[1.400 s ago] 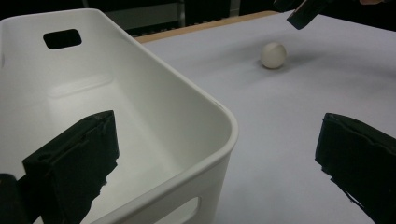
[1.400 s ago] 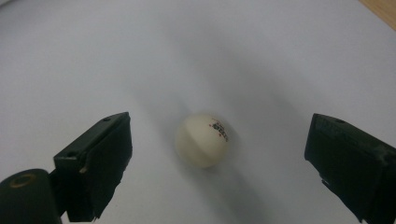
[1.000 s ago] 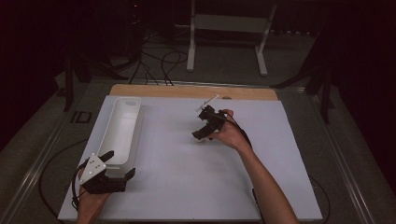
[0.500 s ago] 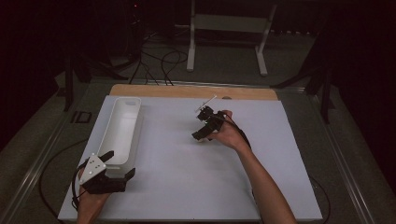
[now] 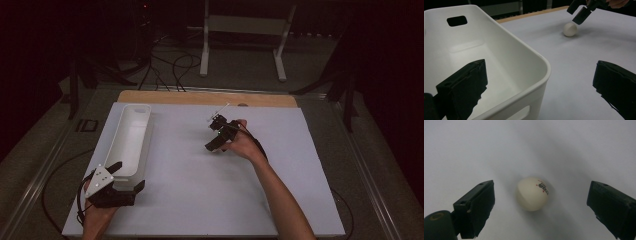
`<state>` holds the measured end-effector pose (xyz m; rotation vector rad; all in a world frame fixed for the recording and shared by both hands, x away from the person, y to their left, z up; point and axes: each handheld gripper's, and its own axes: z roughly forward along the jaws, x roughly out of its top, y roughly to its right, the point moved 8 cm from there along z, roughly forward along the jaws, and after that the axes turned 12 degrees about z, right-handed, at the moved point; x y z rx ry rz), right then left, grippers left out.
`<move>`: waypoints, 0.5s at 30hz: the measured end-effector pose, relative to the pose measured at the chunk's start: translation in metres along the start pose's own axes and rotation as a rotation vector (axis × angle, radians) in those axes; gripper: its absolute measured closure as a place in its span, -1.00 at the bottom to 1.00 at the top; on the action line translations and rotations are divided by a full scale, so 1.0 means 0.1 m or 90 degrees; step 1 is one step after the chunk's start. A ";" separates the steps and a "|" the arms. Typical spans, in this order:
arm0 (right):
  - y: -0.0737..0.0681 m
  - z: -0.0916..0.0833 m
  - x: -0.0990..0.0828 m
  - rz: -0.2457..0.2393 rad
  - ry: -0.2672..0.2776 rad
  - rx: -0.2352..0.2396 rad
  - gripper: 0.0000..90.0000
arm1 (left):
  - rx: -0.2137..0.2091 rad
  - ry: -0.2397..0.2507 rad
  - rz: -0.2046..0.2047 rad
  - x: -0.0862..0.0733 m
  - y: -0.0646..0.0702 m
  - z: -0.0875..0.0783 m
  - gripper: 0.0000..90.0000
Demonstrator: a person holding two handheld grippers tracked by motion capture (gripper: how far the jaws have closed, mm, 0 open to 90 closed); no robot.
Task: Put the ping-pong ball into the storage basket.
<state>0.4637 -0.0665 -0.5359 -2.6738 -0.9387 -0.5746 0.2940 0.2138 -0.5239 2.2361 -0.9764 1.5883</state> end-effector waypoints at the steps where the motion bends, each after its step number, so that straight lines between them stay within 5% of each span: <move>1: 0.00 0.00 0.00 0.000 -0.001 0.001 -0.84 | 0.000 0.000 0.000 0.00 0.00 0.00 -1.00; 15: -0.01 0.06 -0.01 -0.001 -0.018 -0.002 -0.83 | 0.000 0.000 0.000 0.00 0.00 0.00 -1.00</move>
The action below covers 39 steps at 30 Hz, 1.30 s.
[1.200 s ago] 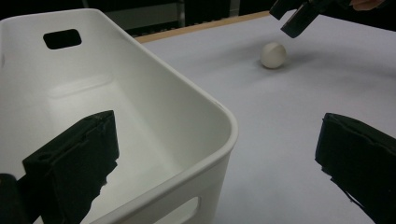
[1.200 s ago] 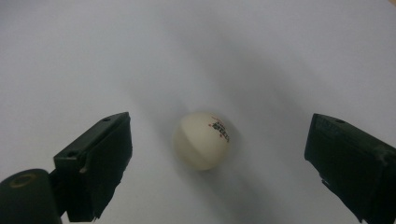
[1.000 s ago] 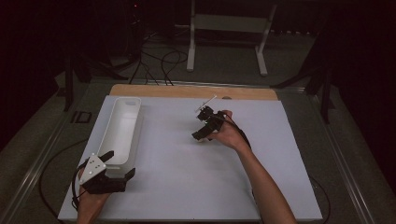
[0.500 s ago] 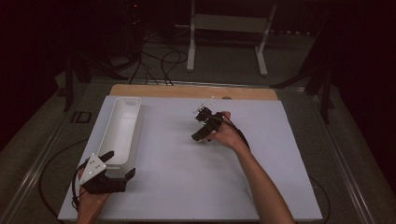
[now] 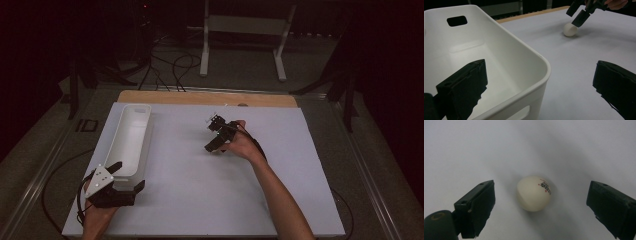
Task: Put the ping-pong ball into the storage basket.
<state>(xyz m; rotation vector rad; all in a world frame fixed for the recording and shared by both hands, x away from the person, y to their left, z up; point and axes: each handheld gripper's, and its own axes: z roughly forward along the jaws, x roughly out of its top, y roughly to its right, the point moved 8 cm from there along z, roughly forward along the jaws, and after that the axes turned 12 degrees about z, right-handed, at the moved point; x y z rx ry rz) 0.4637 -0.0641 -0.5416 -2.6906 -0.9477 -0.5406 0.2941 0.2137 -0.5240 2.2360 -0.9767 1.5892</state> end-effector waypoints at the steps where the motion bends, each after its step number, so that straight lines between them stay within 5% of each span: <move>1: 0.00 0.01 0.00 -0.001 -0.002 0.001 -0.83 | 0.000 0.000 -0.001 0.00 0.00 0.00 -1.00; 24: -0.04 0.10 0.01 0.002 -0.023 0.002 -0.79 | -0.001 0.000 0.000 0.00 0.00 0.00 -1.00; 39: -0.08 0.17 0.00 0.003 -0.041 -0.004 -0.59 | -0.001 0.000 -0.001 0.00 0.00 0.00 -1.00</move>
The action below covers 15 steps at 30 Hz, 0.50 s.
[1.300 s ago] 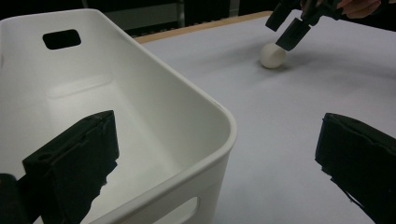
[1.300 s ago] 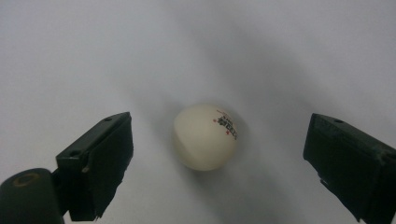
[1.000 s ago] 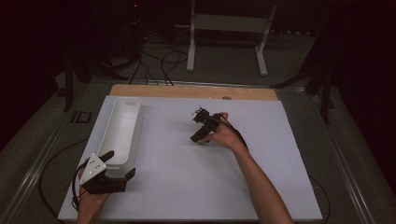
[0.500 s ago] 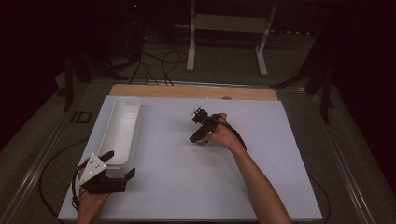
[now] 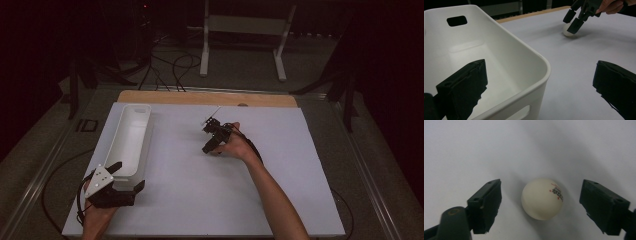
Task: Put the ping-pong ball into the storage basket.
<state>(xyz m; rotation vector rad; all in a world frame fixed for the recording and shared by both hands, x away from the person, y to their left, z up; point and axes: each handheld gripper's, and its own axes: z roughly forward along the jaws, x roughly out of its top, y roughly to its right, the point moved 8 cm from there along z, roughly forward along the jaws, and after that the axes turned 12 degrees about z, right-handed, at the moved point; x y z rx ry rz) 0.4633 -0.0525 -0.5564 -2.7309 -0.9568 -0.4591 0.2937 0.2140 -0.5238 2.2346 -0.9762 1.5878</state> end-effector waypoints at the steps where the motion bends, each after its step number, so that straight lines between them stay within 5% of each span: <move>1: 0.00 0.00 0.00 0.002 -0.001 -0.003 -0.55 | 0.000 0.000 0.000 0.00 0.00 0.00 -1.00; 15: 0.01 0.06 -0.03 -0.002 -0.023 -0.021 -0.16 | 0.000 0.000 0.000 0.00 0.00 0.00 -1.00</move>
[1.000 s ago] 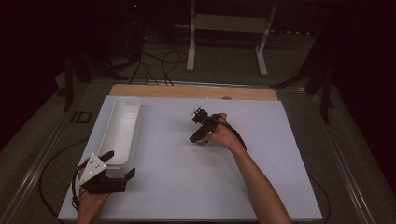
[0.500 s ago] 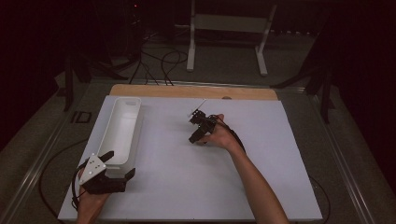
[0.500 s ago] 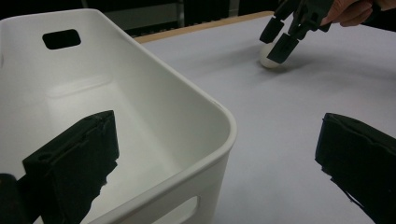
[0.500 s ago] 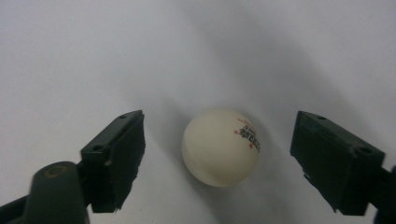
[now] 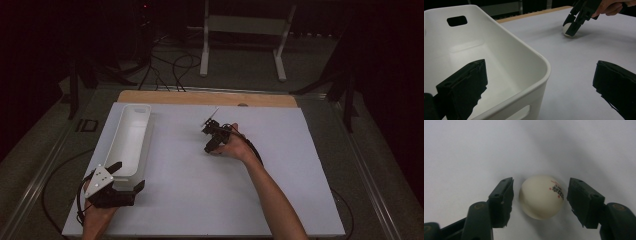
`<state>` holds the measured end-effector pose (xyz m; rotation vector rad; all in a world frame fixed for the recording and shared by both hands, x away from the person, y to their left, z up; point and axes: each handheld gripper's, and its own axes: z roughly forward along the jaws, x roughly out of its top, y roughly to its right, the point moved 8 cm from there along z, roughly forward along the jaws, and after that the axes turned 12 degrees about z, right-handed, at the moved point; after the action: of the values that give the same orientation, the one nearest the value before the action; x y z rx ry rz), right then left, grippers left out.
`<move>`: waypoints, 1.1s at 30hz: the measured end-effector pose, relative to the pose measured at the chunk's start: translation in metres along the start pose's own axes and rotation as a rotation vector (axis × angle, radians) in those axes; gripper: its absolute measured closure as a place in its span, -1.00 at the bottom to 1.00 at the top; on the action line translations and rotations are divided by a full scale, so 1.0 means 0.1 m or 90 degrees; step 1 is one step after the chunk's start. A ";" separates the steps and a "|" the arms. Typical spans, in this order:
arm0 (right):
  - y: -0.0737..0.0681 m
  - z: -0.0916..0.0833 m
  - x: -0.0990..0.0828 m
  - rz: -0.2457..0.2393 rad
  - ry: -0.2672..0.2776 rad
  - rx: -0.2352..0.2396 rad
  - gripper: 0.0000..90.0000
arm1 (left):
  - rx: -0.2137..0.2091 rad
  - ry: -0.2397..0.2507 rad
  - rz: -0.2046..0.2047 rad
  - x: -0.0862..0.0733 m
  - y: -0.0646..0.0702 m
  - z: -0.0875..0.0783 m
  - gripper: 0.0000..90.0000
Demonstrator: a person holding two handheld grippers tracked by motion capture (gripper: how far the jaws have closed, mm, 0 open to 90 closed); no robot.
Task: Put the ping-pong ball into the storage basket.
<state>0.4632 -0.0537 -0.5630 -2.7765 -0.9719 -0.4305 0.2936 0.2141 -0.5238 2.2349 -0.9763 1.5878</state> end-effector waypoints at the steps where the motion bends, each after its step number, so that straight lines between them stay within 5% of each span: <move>1: 0.00 0.00 0.00 -0.003 -0.002 -0.001 -0.11 | 0.000 0.000 0.000 0.00 0.00 0.00 -1.00; 9: -0.01 0.02 -0.01 -0.004 -0.008 -0.001 0.09 | 0.000 0.000 0.000 0.00 0.00 0.00 -1.00; 33: 0.00 -0.07 -0.02 -0.014 -0.002 -0.007 0.10 | 0.001 0.000 0.000 0.00 0.00 0.00 -1.00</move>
<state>0.4604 -0.0569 -0.5572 -2.7798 -1.0048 -0.4366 0.2937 0.2141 -0.5239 2.2358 -0.9761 1.5885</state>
